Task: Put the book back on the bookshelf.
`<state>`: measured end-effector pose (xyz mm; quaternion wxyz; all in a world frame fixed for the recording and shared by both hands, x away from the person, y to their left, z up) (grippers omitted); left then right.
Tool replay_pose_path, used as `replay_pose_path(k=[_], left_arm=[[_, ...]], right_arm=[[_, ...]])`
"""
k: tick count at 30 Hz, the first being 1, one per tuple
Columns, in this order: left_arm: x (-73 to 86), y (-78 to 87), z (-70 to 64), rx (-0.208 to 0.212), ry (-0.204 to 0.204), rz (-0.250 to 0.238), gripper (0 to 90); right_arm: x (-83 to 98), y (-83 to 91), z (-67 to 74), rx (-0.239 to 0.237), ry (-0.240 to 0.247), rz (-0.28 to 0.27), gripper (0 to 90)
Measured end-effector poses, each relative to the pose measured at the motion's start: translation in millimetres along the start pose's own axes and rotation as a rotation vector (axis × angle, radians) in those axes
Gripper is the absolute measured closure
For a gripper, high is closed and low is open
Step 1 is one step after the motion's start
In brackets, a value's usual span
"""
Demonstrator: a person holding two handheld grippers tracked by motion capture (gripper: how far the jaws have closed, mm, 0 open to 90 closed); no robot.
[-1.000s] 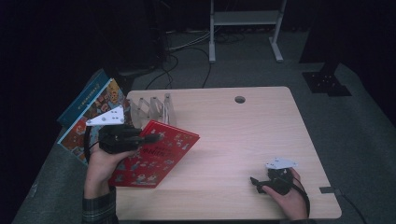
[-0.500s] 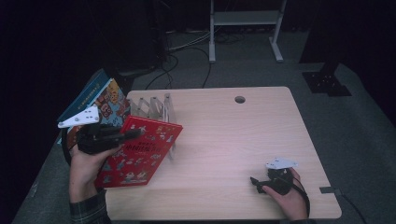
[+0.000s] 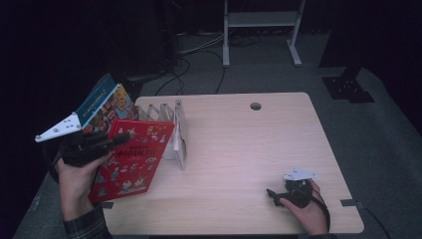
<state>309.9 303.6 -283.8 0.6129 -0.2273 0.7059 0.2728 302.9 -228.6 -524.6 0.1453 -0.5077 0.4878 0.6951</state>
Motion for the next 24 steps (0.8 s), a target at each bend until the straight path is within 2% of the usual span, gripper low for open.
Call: replay_pose_path(k=[6,12,17,24], left_arm=[[-0.8,1.1,3.4,-0.092,-0.025,-0.048,79.7],[2.5,-8.4,9.4,-0.155,-0.042,-0.041,79.7],[4.3,-13.9,15.7,-0.222,-0.050,-0.054,79.7],[6.7,-27.1,23.2,-0.253,-0.053,-0.083,79.7]], right_arm=[[0.0,0.0,0.0,0.000,0.000,0.000,9.8],[0.0,0.0,0.1,0.000,-0.002,0.000,9.8],[0.0,0.0,0.0,0.000,0.000,0.000,9.8],[0.0,-0.1,0.0,0.000,0.000,-0.001,9.8]])
Point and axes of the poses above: each handheld gripper's, and its own axes: y roughly backward along the jaws, x roughly out of its underside, z roughly to its left, the point moved 3 cm from there along -y, roughly forward along the jaws, and after that the axes turned 11 degrees about -z, right-handed, at the moved point
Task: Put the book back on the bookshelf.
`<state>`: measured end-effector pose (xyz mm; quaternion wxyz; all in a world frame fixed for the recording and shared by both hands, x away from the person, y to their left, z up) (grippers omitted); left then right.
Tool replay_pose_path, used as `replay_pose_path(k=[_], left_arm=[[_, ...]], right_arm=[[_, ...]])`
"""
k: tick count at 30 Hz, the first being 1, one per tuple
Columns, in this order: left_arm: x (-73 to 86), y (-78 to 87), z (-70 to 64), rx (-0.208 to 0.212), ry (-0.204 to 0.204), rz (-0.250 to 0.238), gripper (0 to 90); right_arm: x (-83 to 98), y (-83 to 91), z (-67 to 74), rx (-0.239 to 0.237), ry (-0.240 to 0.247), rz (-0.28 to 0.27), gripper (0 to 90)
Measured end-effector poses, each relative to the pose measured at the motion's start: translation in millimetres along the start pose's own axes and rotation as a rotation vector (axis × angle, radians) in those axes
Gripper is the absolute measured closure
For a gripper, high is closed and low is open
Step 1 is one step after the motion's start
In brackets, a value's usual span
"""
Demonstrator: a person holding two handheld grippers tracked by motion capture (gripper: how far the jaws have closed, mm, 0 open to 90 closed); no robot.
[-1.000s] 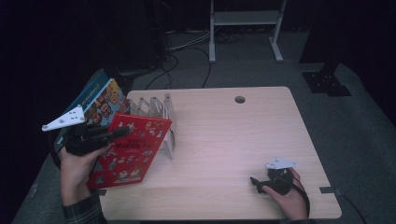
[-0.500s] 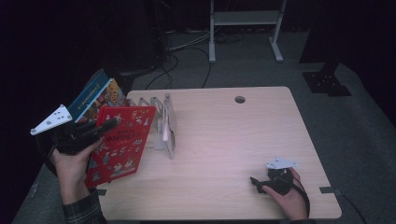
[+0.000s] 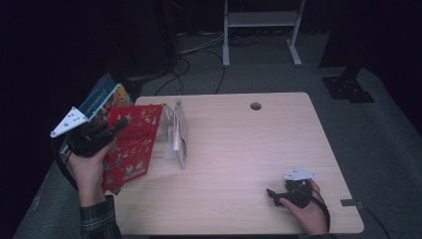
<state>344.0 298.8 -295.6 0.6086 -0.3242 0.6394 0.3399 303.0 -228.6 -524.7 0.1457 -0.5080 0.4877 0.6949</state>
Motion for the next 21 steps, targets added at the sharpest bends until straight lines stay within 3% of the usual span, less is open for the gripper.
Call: replay_pose_path(k=[8,21], left_arm=[[3.6,-16.6,5.9,-0.088,-0.020,-0.015,79.6],[11.0,-47.5,21.7,-0.155,0.001,-0.050,79.6]], right_arm=[[0.0,0.0,0.0,0.001,-0.001,0.000,9.8],[0.1,0.1,-0.1,0.000,0.000,0.001,9.9]])
Point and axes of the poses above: each handheld gripper's, and its own axes: y roughly backward along the jaws, x roughly out of its underside, z roughly to its left, the point moved 3 cm from there along -y, roughly forward along the jaws, and after that the axes turned 11 degrees about -z, right-handed, at the moved point
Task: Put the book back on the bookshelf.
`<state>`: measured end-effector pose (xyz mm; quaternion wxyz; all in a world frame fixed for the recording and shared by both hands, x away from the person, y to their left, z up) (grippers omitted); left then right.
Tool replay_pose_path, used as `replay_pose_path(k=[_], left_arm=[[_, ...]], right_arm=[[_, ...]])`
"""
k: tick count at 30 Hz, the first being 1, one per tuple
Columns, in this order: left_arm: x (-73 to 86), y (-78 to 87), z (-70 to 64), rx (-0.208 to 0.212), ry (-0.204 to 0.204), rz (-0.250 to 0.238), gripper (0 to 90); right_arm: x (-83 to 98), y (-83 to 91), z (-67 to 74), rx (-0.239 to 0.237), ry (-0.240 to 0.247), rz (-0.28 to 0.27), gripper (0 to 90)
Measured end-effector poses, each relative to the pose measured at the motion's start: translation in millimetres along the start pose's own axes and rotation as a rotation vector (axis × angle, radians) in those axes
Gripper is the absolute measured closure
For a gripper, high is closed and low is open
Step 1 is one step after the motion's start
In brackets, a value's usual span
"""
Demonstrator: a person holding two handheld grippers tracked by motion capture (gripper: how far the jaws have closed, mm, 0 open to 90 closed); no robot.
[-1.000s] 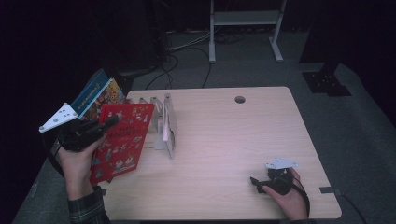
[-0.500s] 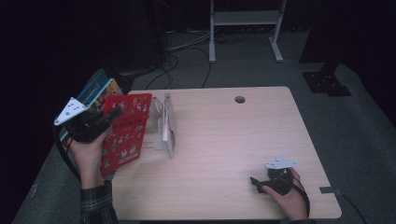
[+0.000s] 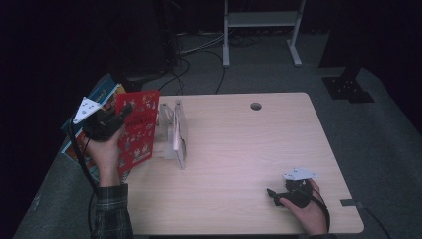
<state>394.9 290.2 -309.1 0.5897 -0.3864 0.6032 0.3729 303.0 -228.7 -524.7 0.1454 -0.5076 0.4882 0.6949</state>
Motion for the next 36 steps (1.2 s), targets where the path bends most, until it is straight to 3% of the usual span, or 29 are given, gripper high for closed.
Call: replay_pose_path(k=[23,32,34,36], left_arm=[[14.3,-46.4,14.2,-0.039,0.021,-0.034,79.6],[17.1,-47.0,15.4,-0.045,0.027,-0.048,79.6],[20.6,-44.9,15.5,-0.041,0.019,-0.031,79.6],[22.3,-39.8,14.5,-0.036,0.019,-0.044,79.6]], right_arm=[[-0.2,-0.2,-0.2,0.004,-0.002,-0.001,10.0],[-0.1,-0.3,-0.4,0.005,0.000,-0.002,10.0],[-0.1,-0.3,-0.2,0.005,-0.002,-0.002,10.0],[-0.1,-0.3,-0.2,0.005,-0.002,-0.002,10.0]])
Point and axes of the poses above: each handheld gripper's, and its own axes: y roughly backward along the jaws, x roughly out of its underside, z roughly to its left, the point moved 3 cm from there along -y, roughly forward along the jaws, and after that the axes turned 11 degrees about -z, right-handed, at the moved point
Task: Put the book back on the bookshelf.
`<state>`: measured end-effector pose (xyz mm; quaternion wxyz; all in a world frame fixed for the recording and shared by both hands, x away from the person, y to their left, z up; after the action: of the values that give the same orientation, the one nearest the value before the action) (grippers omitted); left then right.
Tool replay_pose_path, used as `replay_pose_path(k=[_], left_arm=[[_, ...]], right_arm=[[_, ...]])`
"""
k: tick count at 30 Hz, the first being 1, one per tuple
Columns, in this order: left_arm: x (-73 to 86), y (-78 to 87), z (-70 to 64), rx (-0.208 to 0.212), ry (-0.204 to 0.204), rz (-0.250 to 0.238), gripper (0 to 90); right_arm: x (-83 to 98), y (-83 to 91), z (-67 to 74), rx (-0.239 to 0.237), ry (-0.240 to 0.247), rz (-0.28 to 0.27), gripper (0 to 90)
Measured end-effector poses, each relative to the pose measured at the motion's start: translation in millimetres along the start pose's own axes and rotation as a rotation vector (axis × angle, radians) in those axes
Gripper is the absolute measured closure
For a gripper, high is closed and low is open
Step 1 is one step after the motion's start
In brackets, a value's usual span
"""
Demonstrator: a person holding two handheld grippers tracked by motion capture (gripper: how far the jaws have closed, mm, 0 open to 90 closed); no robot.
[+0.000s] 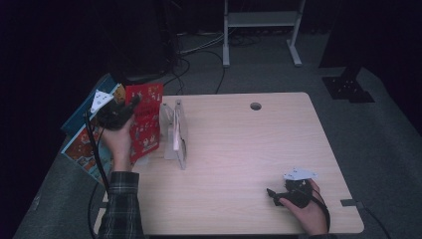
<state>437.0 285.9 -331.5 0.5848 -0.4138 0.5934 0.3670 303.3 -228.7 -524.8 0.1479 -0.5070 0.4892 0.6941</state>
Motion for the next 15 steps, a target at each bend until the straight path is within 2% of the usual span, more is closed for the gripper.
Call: replay_pose_path(k=[6,12,14,15], left_arm=[[-1.5,10.9,-7.2,0.006,-0.028,0.035,79.6],[-1.1,22.7,-11.5,-0.018,-0.032,0.059,79.5],[0.0,26.9,-13.7,-0.015,-0.022,0.055,79.5],[0.4,30.1,-14.8,-0.013,-0.030,0.064,79.5]], right_arm=[[0.0,0.0,0.0,0.000,0.000,0.000,10.0],[0.0,0.1,0.0,-0.001,0.001,0.001,10.1],[0.1,0.1,0.0,-0.001,0.000,0.001,10.0],[0.0,0.1,-0.1,-0.001,0.001,0.000,10.0]])
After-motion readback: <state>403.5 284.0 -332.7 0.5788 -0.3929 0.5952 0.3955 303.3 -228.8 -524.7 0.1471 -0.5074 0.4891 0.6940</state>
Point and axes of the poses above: each handheld gripper's, and its own axes: y roughly backward along the jaws, x roughly out of its underside, z roughly to its left, the point moved 3 cm from there along -y, roughly forward along the jaws, and after that the axes turned 11 degrees about -z, right-handed, at the moved point
